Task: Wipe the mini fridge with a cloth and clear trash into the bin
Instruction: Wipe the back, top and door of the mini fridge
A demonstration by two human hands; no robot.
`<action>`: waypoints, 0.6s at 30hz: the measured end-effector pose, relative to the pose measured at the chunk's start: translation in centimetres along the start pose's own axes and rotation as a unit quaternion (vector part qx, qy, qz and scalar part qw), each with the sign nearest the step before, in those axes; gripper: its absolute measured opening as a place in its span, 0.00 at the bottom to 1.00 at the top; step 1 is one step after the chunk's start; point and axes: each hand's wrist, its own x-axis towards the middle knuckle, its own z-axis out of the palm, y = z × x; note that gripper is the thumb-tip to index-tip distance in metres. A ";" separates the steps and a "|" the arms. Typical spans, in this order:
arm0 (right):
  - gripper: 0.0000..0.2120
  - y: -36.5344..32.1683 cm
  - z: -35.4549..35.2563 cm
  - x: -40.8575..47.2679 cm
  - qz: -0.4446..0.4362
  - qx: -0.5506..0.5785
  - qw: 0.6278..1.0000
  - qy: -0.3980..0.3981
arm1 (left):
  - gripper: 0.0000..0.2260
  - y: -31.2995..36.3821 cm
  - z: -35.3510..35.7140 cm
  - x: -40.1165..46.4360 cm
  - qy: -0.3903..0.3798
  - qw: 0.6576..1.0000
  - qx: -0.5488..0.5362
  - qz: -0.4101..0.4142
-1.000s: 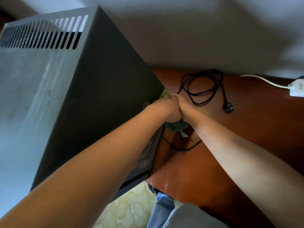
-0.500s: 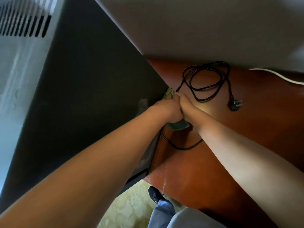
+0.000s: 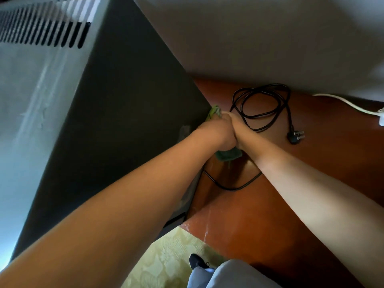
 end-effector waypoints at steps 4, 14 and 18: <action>0.17 1.1 0.5 -0.2 -0.015 0.008 1.000 0.001 | 0.41 -0.2 1.2 -0.6 -0.006 0.999 0.034 0.003; 0.12 1.7 1.9 -6.3 -0.023 -0.036 0.998 -0.034 | 0.32 -1.6 1.8 -7.0 0.036 0.999 0.008 -0.006; 0.10 0.3 2.8 -9.9 -0.068 -0.009 0.994 -0.089 | 0.36 -2.4 1.4 -11.3 0.094 0.995 -0.009 -0.014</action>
